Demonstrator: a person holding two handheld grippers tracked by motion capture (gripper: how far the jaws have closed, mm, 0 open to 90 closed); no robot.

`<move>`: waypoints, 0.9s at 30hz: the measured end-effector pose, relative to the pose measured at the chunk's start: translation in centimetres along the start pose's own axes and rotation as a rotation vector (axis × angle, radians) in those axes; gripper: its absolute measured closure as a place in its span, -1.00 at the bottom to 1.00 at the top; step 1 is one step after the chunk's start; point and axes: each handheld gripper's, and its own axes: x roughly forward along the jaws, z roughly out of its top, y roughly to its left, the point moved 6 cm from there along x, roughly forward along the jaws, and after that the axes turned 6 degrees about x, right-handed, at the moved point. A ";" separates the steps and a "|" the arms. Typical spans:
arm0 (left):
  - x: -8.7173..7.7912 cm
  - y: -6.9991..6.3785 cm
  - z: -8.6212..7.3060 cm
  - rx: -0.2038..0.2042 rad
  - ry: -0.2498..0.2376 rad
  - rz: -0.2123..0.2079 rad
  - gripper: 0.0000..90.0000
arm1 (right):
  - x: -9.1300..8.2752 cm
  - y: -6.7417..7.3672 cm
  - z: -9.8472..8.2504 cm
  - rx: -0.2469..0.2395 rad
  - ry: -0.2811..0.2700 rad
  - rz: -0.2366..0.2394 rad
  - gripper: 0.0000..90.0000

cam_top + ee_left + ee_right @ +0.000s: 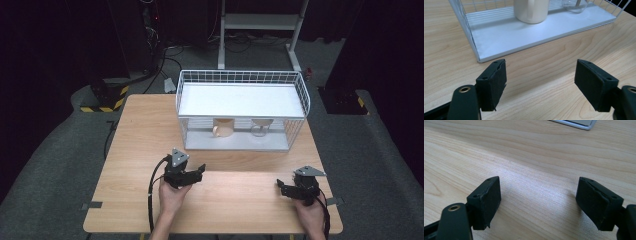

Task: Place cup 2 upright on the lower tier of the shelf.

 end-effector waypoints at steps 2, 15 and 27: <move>0.0 0.1 -0.2 -0.004 0.003 0.000 -0.42 | 0.0 0.0 0.0 0.000 0.000 0.000 -0.55; 0.0 0.8 -1.4 -0.026 0.019 0.024 -0.42 | 0.0 0.0 0.0 0.000 0.000 0.000 -0.55; 0.8 1.3 -2.8 -0.009 0.066 0.066 -0.42 | 0.0 0.0 0.0 0.001 -0.001 0.000 -0.55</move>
